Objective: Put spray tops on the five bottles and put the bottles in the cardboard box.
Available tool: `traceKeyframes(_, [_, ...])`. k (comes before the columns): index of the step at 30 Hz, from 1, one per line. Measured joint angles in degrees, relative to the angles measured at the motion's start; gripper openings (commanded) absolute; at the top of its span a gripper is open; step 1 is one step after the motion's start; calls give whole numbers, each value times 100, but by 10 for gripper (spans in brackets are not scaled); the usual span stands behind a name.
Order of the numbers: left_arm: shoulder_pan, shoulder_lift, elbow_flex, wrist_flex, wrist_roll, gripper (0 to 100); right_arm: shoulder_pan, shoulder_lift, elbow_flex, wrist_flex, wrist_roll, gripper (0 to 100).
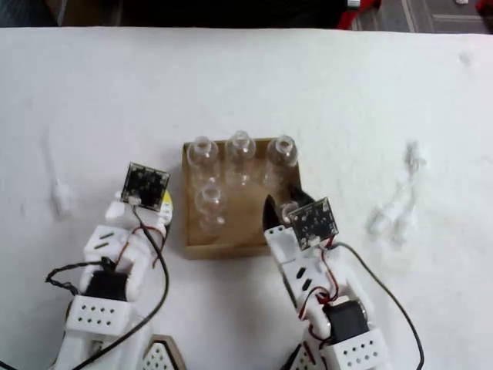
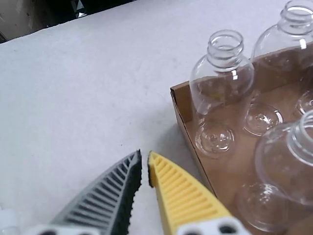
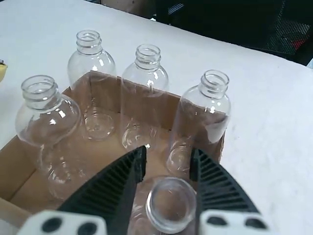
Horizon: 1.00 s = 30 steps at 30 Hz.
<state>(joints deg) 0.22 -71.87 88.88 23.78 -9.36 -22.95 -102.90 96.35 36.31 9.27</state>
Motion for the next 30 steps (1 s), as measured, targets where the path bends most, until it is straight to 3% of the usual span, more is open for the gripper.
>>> traceKeyframes(9, [0,0,0,0,0,35,0,9,-18,0,0,201])
traceKeyframes(30, [0,0,0,0,0,35,-9,-9,-229,501,0,225])
